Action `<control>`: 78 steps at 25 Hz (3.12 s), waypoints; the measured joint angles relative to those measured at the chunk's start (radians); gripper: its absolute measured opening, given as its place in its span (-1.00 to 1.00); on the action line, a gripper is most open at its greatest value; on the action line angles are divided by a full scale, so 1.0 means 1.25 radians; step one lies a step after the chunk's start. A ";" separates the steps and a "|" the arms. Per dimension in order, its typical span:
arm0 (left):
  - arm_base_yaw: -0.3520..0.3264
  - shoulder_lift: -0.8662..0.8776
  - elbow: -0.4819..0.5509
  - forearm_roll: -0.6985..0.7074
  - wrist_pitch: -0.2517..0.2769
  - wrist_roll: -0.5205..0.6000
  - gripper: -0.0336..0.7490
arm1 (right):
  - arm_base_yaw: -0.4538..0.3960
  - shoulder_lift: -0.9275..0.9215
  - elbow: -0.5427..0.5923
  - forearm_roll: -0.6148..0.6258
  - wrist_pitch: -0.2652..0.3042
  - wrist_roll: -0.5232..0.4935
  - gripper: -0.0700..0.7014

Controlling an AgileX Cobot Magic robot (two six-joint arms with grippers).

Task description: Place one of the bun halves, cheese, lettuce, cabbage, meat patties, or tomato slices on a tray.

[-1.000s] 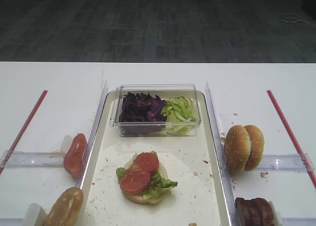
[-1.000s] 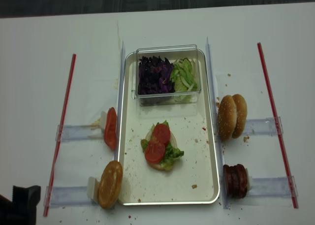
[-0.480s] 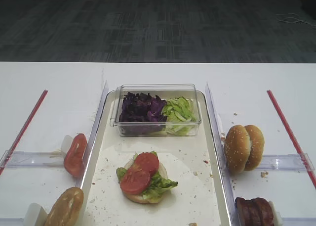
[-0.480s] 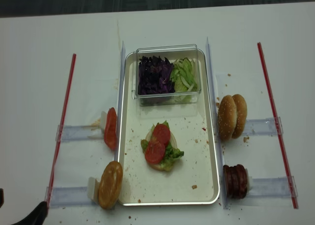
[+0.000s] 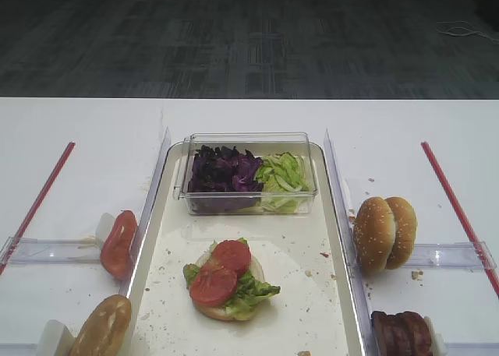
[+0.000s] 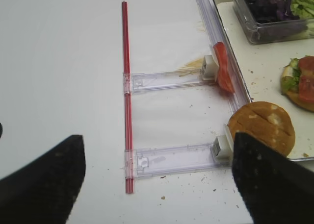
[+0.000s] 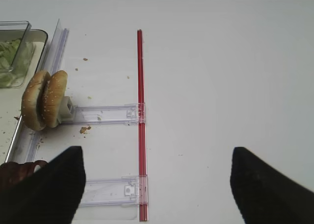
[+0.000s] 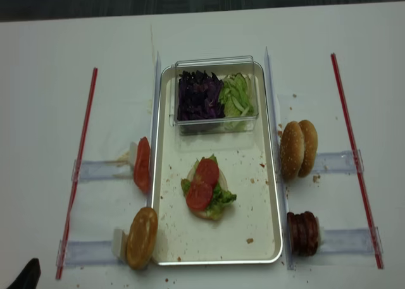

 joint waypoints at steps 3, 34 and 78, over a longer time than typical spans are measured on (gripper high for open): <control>0.000 -0.001 0.000 0.002 0.000 -0.001 0.60 | 0.000 0.000 0.000 0.000 0.001 0.000 0.82; 0.000 -0.001 0.000 0.003 0.000 -0.001 0.60 | 0.000 0.000 0.000 0.000 0.001 -0.008 0.82; 0.000 -0.001 0.000 0.003 0.000 -0.001 0.60 | 0.000 0.000 0.000 0.000 0.000 -0.008 0.82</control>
